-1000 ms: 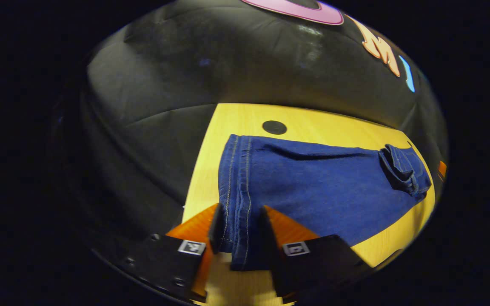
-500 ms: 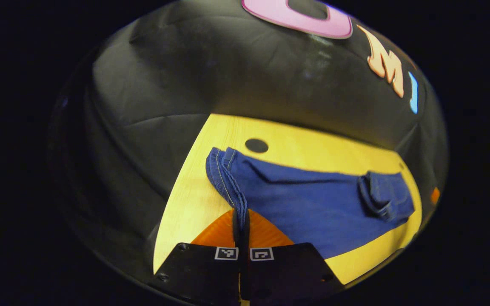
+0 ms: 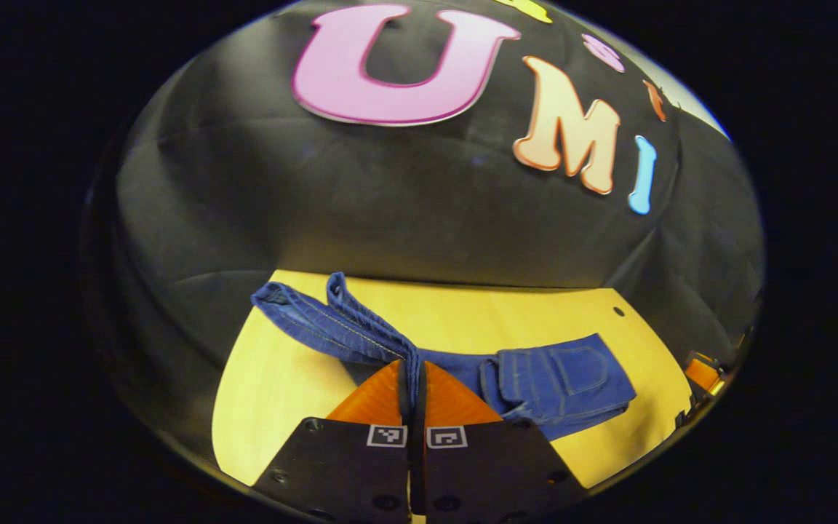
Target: Grasp the waist and the cuffs of the jeans and fold them to make the two legs overlap; first hold the waist and fold one-third of the jeans toward the cuffs, then hold the cuffs and fold the remaining one-third in the same direction to finish folding.
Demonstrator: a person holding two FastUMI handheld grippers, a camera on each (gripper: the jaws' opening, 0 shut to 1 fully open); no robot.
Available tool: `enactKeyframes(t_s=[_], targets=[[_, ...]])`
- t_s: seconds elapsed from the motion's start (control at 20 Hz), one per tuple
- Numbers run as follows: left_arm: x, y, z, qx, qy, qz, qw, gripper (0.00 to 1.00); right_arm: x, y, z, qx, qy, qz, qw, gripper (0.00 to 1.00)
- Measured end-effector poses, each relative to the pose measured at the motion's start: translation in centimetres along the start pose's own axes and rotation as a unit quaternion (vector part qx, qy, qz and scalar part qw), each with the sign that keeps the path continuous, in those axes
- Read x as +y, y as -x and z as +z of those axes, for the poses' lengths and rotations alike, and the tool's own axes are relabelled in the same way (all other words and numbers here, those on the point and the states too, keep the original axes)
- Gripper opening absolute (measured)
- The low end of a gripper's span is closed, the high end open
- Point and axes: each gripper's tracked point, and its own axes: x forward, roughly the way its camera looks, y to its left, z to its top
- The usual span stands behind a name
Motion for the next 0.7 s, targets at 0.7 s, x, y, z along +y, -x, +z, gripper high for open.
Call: enactKeyframes(t_s=[0.7], targets=[[-19.5, -4.7, -0.4, 0.004, -0.025, -0.088, 0.996, 0.0, -8.2, 3.7, 1.5, -0.005, 0.001, 0.0, 1.0, 0.98]])
